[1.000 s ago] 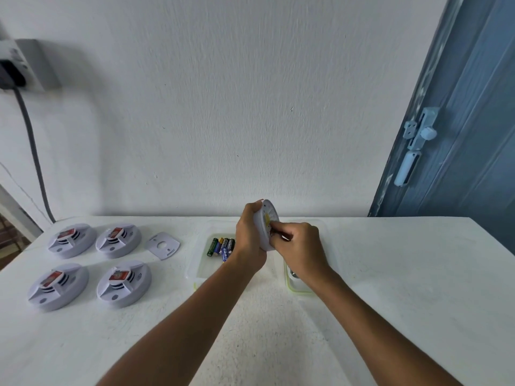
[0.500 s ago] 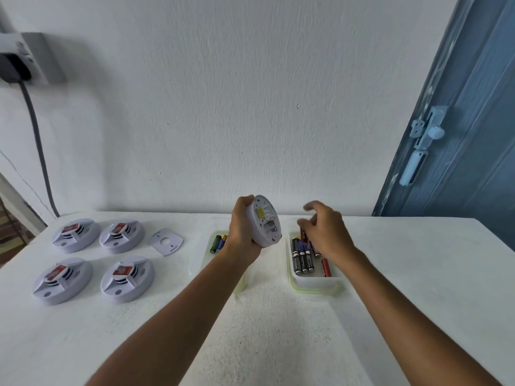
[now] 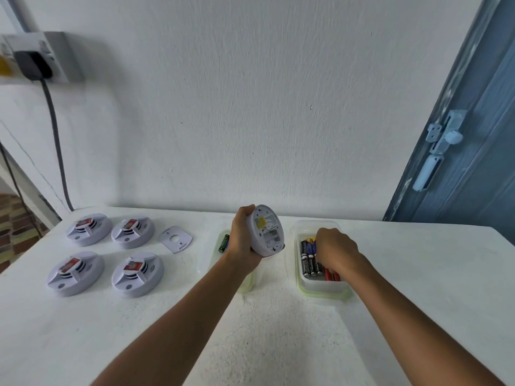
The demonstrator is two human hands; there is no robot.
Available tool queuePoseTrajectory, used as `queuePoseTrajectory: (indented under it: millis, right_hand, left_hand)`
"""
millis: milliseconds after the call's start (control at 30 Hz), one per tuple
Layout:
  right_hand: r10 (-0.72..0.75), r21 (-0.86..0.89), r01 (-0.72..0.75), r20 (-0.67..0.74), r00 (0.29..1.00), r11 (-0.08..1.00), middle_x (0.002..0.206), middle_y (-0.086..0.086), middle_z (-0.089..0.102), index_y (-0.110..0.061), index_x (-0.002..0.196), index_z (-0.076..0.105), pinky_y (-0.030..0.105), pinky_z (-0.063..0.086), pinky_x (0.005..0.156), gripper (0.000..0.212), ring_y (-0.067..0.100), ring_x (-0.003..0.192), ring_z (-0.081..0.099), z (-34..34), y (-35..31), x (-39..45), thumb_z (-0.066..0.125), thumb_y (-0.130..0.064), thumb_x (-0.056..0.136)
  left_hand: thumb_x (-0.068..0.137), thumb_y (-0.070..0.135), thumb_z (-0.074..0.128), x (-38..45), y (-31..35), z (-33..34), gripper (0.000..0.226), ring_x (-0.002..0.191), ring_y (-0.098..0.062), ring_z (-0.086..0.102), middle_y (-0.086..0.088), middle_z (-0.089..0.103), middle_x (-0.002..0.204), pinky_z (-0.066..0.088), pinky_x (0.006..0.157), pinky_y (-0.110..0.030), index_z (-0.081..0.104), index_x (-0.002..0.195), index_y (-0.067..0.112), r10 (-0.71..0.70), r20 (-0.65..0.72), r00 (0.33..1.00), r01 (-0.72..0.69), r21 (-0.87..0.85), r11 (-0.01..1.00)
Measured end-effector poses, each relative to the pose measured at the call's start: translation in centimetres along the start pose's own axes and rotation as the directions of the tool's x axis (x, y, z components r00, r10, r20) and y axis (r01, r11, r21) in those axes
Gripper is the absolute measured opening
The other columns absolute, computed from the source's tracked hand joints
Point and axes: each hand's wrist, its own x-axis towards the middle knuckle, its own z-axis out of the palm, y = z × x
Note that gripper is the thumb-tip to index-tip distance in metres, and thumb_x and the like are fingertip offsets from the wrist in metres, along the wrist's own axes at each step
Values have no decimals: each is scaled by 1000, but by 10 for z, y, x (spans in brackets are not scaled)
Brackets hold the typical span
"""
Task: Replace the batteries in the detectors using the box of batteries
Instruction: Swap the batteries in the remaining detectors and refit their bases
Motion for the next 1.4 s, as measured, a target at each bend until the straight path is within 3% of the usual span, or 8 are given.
queuePoseTrajectory:
  millis: [367,633,800,900,1000,1133,1233,1400]
  right_hand:
    - [-338,496,420,-251,907,760,89,5,69,-10,99,71,32,54,75,22,24,83,66,-13,-80,3,55,-4,86]
    - [-468,-241,447,-31,883,861,105,4,58,-16,104,64,40,30,84,23,28,109,42,20,-146,18,62,-21,81]
    - [-404,-348,386,23,914,854,115,7,53,-18,113,58,45,26,98,27,30,117,39,27,-162,22,58,-19,87]
    - [-396,-226,373,-63,916,900,111,9,56,-14,111,55,35,32,85,26,29,107,50,27,-165,23,52,-8,86]
    - [-338,210,385,-226,914,899,104,11,57,-8,107,57,28,37,67,23,27,90,57,30,-160,22,52,-1,85]
    - [-21,881,174,-184,983,440,90,8,62,-16,112,54,21,48,53,35,20,66,63,17,-158,21,55,4,84]
    - [-62,985,73,-64,996,157,92,11,69,-14,108,56,32,55,61,31,22,70,65,8,-160,18,59,5,84]
    - [-169,951,216,-181,969,221,72,8,73,-9,79,73,28,49,57,9,18,66,67,1,-169,13,69,-4,85]
  left_hand:
    - [91,43,44,-14,56,-64,37,99,-31,54,-13,61,97,30,110,-58,64,98,13,159,-25,987,-161,-176,971]
    - [92,43,45,-16,78,-105,38,106,-34,56,-14,64,104,31,109,-61,65,105,14,136,-57,989,-144,-188,971]
    - [92,44,44,-10,84,-117,40,108,-35,55,-15,64,105,32,109,-61,65,106,13,101,-52,994,-109,-197,974]
    - [92,44,44,-8,88,-121,40,108,-35,55,-15,64,105,34,107,-61,65,107,13,86,-47,995,-94,-199,976]
    - [92,44,44,-7,88,-121,41,110,-36,54,-15,62,106,34,107,-60,64,108,13,80,-33,996,-85,-204,975]
    - [91,44,45,-6,92,-122,41,113,-37,52,-15,61,108,35,106,-60,62,112,13,73,-27,997,-77,-200,977]
    - [83,43,52,-5,93,-121,44,113,-37,52,-16,60,110,34,107,-61,60,114,13,69,-4,998,-69,-195,978]
    - [79,44,52,-6,91,-118,50,114,-39,50,-18,53,113,33,108,-58,57,116,10,72,58,996,-58,-212,975]
